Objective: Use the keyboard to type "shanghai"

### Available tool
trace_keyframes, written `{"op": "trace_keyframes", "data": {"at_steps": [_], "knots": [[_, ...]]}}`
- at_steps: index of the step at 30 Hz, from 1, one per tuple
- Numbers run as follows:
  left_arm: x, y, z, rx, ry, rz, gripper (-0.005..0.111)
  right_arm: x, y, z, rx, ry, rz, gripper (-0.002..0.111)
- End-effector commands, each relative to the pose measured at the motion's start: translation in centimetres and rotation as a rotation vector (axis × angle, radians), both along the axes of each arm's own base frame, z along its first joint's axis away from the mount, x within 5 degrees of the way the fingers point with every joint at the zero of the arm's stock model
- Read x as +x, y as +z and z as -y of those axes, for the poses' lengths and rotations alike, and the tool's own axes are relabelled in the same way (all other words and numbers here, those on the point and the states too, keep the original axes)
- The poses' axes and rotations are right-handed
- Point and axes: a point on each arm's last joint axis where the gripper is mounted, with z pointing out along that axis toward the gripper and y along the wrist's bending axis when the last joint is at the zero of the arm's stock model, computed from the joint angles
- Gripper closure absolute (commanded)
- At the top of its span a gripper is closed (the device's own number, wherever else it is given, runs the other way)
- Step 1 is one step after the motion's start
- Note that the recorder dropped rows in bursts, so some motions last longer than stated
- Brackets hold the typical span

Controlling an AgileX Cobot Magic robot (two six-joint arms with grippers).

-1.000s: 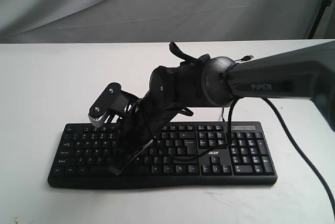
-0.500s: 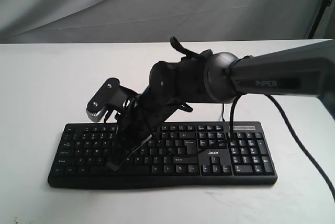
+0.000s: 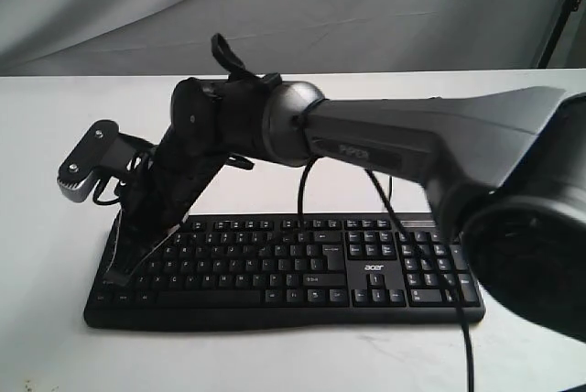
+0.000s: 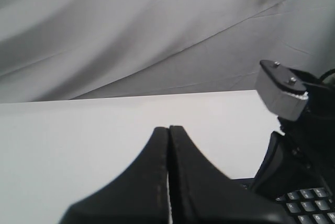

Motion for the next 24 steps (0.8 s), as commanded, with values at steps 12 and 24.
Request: {"op": "trace_keyframes", "data": {"at_steps": [12, 24], "knots": [[0.0, 0.0, 0.0, -0.004, -0.007, 0.006, 0.107, 0.0, -2.0, -1.3, -0.036, 0.028, -0.041, 0.108], [0.0, 0.0, 0.0, -0.004, -0.007, 0.006, 0.107, -0.1, -3.0, -1.3, -0.051, 0.027, -0.062, 0.108]]}}
